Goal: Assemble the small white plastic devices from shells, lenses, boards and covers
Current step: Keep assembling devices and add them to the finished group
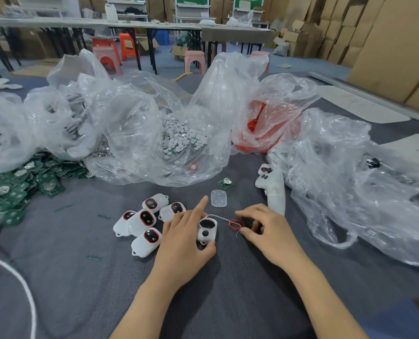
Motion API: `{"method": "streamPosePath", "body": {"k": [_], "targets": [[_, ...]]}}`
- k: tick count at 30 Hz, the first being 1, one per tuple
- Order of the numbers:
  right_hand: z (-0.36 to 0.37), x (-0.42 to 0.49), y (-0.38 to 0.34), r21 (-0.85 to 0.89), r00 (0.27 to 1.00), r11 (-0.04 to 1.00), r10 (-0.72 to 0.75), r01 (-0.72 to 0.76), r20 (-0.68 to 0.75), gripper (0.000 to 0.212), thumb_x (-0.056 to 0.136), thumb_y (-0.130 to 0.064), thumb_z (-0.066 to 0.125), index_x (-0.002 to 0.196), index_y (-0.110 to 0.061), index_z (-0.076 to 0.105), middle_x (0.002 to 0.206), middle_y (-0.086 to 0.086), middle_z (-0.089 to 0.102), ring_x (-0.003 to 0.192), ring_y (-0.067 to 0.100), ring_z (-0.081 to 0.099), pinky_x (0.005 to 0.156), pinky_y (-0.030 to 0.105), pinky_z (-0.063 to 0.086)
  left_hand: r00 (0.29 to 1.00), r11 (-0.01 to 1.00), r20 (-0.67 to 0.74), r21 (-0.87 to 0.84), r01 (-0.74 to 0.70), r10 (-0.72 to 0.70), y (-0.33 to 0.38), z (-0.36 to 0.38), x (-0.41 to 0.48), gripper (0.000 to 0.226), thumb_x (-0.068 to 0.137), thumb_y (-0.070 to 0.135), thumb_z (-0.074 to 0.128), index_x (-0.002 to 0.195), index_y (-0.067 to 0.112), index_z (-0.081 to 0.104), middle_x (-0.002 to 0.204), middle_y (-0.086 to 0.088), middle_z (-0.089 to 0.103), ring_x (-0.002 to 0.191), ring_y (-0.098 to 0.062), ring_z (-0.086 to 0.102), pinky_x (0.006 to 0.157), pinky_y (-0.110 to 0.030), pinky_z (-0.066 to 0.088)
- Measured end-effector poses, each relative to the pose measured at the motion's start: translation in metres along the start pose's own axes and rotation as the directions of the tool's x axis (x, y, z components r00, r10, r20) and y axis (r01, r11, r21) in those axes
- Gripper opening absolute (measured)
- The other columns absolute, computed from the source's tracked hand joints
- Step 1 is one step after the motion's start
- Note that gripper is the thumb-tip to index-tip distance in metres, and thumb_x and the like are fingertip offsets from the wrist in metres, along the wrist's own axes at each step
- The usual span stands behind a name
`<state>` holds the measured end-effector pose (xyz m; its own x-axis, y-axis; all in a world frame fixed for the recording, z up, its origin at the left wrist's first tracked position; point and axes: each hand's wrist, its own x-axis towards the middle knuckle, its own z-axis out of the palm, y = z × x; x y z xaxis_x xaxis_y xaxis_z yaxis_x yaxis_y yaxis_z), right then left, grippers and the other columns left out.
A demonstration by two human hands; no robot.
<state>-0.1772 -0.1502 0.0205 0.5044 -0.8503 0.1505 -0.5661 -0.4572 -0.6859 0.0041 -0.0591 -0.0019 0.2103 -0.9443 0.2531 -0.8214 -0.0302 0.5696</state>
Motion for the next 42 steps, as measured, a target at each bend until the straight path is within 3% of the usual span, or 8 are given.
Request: {"method": "streamPosePath", "body": {"k": [7,13,17,22,26,33,39,42], "targets": [[0.001,0.002,0.000,-0.046,0.999,0.999,-0.015,0.013,-0.035,0.014,0.076,-0.015,0.079,0.088,-0.017,0.072,0.091,-0.007,0.059,0.061,0.004,0.049,0.062,0.008,0.037,0.999,0.997,0.002,0.068,-0.033,0.033,0.002,-0.001,0.001,0.053,0.081,0.034,0.063,0.133,0.035,0.051,0.126,0.022,0.047,0.122,-0.004,0.038,0.097,-0.021,0.022],[-0.003,-0.002,-0.006,0.155,0.956,0.988,0.034,0.012,-0.290,0.018,0.075,-0.006,0.077,0.085,-0.020,0.072,0.084,-0.007,0.064,0.064,0.005,0.057,0.060,0.008,0.041,1.000,1.000,-0.004,-0.027,-0.013,0.013,0.003,-0.004,0.001,0.067,0.080,0.030,0.068,0.142,0.033,0.040,0.122,0.020,0.052,0.120,-0.007,0.043,0.102,-0.021,0.024],[0.002,0.002,-0.023,0.089,0.980,0.986,-0.123,0.138,-0.157,0.017,0.076,-0.007,0.077,0.090,-0.015,0.073,0.079,-0.005,0.062,0.066,0.008,0.056,0.062,0.009,0.042,0.999,0.977,0.049,-0.213,0.029,-0.019,0.001,-0.008,0.002,0.089,0.077,0.029,0.077,0.145,0.043,0.021,0.119,0.023,0.056,0.115,-0.002,0.049,0.105,-0.025,0.034],[0.019,0.008,-0.033,-0.052,0.983,0.983,-0.175,0.178,0.054,0.018,0.081,-0.015,0.073,0.099,-0.013,0.072,0.088,-0.007,0.058,0.073,0.001,0.052,0.071,0.010,0.040,0.998,0.970,0.065,-0.243,0.016,0.000,0.001,-0.010,0.001,0.090,0.077,0.032,0.078,0.141,0.050,0.018,0.117,0.025,0.057,0.114,0.004,0.050,0.101,-0.015,0.035],[0.019,0.008,-0.033,-0.015,0.985,0.986,-0.164,0.165,0.058,0.017,0.080,-0.015,0.074,0.097,-0.015,0.072,0.087,-0.007,0.059,0.070,-0.001,0.053,0.069,0.007,0.040,0.997,0.967,0.075,-0.256,-0.011,0.031,-0.002,-0.014,0.002,0.077,0.079,0.031,0.076,0.140,0.045,0.032,0.110,0.032,0.058,0.108,0.011,0.053,0.095,-0.007,0.036],[0.017,0.008,-0.031,0.069,0.989,0.989,-0.137,0.132,0.063,0.019,0.077,-0.010,0.075,0.094,-0.017,0.073,0.085,-0.008,0.060,0.072,-0.001,0.056,0.065,0.008,0.041,1.000,0.968,-0.015,-0.252,0.003,-0.007,0.002,-0.015,0.005,0.046,0.089,0.006,0.064,0.130,0.025,0.056,0.098,0.016,0.069,0.091,0.011,0.058,0.085,0.000,0.036],[0.015,0.011,-0.027,0.090,0.984,0.989,-0.129,0.118,0.122,0.017,0.076,-0.008,0.076,0.092,-0.016,0.074,0.084,-0.011,0.059,0.066,0.002,0.056,0.062,0.011,0.041,0.982,0.975,-0.167,-0.216,0.049,-0.086,0.007,-0.016,0.006,0.049,0.086,-0.012,0.054,0.126,0.015,0.061,0.099,0.002,0.070,0.095,-0.008,0.062,0.082,0.001,0.033],[0.010,0.015,-0.027,0.106,0.978,0.987,-0.136,0.120,0.160,0.016,0.077,-0.008,0.076,0.092,-0.014,0.074,0.082,-0.010,0.059,0.062,0.002,0.054,0.061,0.012,0.040,0.965,0.992,-0.255,-0.127,0.024,-0.056,0.009,-0.017,0.007,0.058,0.073,-0.019,0.052,0.121,0.011,0.064,0.122,-0.005,0.060,0.113,-0.022,0.053,0.098,-0.016,0.033]]}}
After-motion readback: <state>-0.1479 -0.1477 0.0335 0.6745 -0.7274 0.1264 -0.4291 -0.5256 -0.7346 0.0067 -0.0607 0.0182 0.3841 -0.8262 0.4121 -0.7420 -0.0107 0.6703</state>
